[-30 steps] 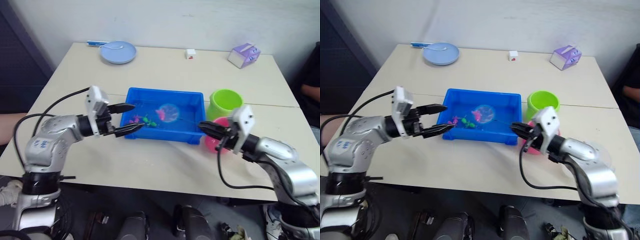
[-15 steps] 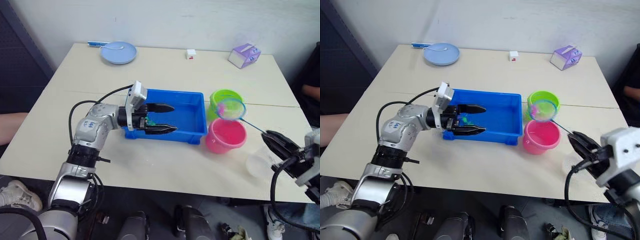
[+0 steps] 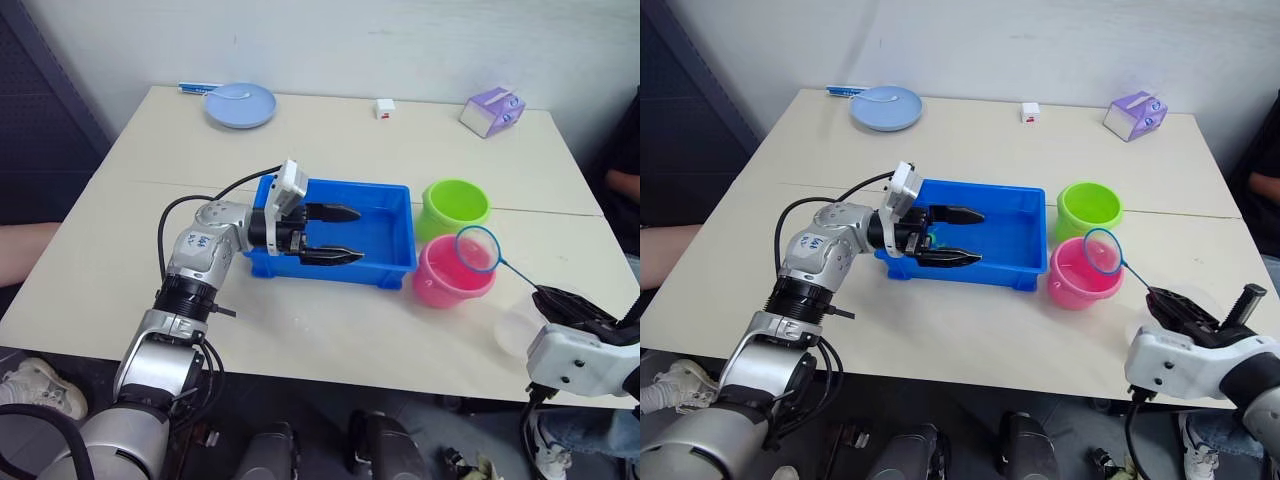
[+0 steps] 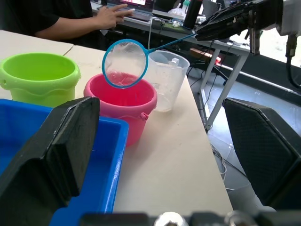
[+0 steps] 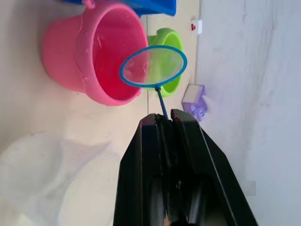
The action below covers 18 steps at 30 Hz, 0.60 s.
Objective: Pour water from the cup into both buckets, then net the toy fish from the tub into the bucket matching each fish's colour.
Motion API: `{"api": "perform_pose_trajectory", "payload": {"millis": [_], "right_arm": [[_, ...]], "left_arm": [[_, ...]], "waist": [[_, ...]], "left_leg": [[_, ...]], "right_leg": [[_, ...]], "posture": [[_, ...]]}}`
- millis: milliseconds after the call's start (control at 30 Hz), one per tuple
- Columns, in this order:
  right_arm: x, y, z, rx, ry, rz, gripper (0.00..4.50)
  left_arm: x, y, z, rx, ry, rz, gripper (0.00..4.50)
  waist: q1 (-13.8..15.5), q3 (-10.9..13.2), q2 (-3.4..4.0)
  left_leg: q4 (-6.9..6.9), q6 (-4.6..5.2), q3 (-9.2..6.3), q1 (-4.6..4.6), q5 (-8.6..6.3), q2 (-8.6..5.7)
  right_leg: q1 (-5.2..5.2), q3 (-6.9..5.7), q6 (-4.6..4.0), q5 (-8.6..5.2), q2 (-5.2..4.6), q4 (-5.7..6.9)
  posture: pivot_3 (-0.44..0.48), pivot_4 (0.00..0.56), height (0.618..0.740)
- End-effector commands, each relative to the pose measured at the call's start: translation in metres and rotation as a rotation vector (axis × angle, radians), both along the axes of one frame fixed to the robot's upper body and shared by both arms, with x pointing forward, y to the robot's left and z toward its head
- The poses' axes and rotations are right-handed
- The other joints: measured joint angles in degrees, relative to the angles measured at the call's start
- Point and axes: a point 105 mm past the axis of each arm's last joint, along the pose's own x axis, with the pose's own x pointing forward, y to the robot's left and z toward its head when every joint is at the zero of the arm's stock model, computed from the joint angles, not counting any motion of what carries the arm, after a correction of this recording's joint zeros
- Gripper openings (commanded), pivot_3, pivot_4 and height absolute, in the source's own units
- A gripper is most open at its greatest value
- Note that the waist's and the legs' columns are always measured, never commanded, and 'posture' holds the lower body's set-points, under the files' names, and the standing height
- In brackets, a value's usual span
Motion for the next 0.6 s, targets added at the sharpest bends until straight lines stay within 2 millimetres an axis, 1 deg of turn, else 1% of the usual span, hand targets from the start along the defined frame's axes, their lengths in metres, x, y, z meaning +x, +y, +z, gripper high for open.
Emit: {"api": "perform_pose_trajectory", "payload": {"millis": [33,67,133,167,200,233,267,300,400,500,567,600], "right_arm": [[0.003,-0.003,0.02,0.04,-0.134,0.018,0.77],[0.004,0.0,0.02,0.12,-0.14,0.029,0.77],[0.009,0.012,0.019,0.306,-0.124,0.068,0.77],[0.01,0.017,0.018,0.36,-0.111,0.085,0.77],[0.016,0.026,0.017,0.49,-0.094,0.111,0.77],[0.02,0.034,0.017,0.575,-0.078,0.132,0.77],[0.027,0.044,0.017,0.685,-0.057,0.163,0.77],[0.035,0.054,0.016,0.757,-0.025,0.197,0.77],[0.053,0.077,0.013,0.877,0.082,0.265,0.77],[0.063,0.096,0.008,0.91,0.199,0.325,0.77],[0.077,0.111,0.006,0.921,0.275,0.374,0.77],[0.082,0.116,0.006,0.918,0.297,0.39,0.77]], "left_arm": [[0.002,0.005,0.011,-0.02,-0.04,0.018,4.5],[0.003,0.007,0.01,-0.017,-0.039,0.028,4.5],[0.005,0.012,0.006,-0.013,-0.028,0.057,4.5],[0.006,0.014,0.005,-0.012,-0.023,0.067,4.5],[0.008,0.018,0.001,-0.001,-0.019,0.096,4.5],[0.009,0.022,-0.002,0.006,-0.017,0.116,4.5],[0.01,0.029,-0.005,0.01,-0.008,0.145,4.5],[0.01,0.036,-0.007,0.01,0.0,0.176,4.5],[0.008,0.056,-0.008,0.009,0.019,0.251,4.5],[0.003,0.076,-0.012,0.031,0.028,0.33,4.5],[-0.004,0.101,-0.017,0.064,0.022,0.441,4.5],[-0.006,0.108,-0.018,0.076,0.018,0.475,4.5]], "waist": [[0.0,0.0,0.01],[0.0,0.0,-0.01],[-0.3,0.0,-0.07],[-0.5,0.0,-0.07],[-0.5,0.0,-0.04],[-0.8,0.0,-0.05],[-0.9,0.0,-0.03],[-1.3,0.0,-0.02],[-1.7,0.0,-0.01],[-1.2,0.0,-0.01],[-1.5,0.0,-0.01],[-1.5,0.0,-0.01]], "left_leg": [[0.01,0.0,-0.01,0.0,0.0,0.0],[0.02,0.0,0.0,0.01,0.0,-0.02],[0.02,-0.03,-0.06,0.02,0.0,0.09],[0.02,-0.04,-0.03,0.06,0.01,0.09],[0.03,-0.04,-0.03,0.07,0.01,0.1],[0.04,-0.05,-0.02,0.08,0.01,0.1],[0.05,-0.06,-0.02,0.12,0.02,0.13],[0.07,-0.06,-0.02,0.11,0.02,0.12],[0.08,-0.06,-0.05,0.12,0.02,0.15],[0.07,-0.07,-0.26,0.01,0.02,0.16],[0.06,-0.07,-0.38,-0.05,0.01,0.1],[0.06,-0.06,-0.37,-0.07,0.01,0.03]], "right_leg": [[0.01,0.0,0.0,0.0,0.01,-0.01],[0.01,0.0,0.0,0.0,0.0,0.01],[0.03,-0.03,0.0,0.0,0.01,0.0],[0.02,0.0,0.0,0.0,0.0,0.02],[0.03,0.01,-0.01,0.0,-0.01,0.05],[0.03,0.01,-0.01,0.0,-0.01,0.08],[0.07,0.02,-0.01,0.0,-0.03,0.07],[0.06,0.02,-0.02,0.0,-0.05,0.1],[0.02,0.03,-0.04,0.0,-0.11,0.14],[-0.02,-0.08,-0.1,-0.03,-0.11,0.11],[-0.01,-0.13,-0.1,-0.03,-0.18,0.05],[-0.01,-0.13,-0.1,-0.03,-0.26,0.04]], "posture": [[0.0,0.15,0.74],[0.0,0.15,0.74],[0.0,0.15,0.74],[0.0,0.15,0.74],[0.0,0.15,0.74],[0.0,0.15,0.74],[0.0,0.15,0.74],[0.0,0.15,0.74],[0.0,0.15,0.74],[0.0,0.15,0.74],[0.0,0.15,0.74],[0.0,0.15,0.74]]}}
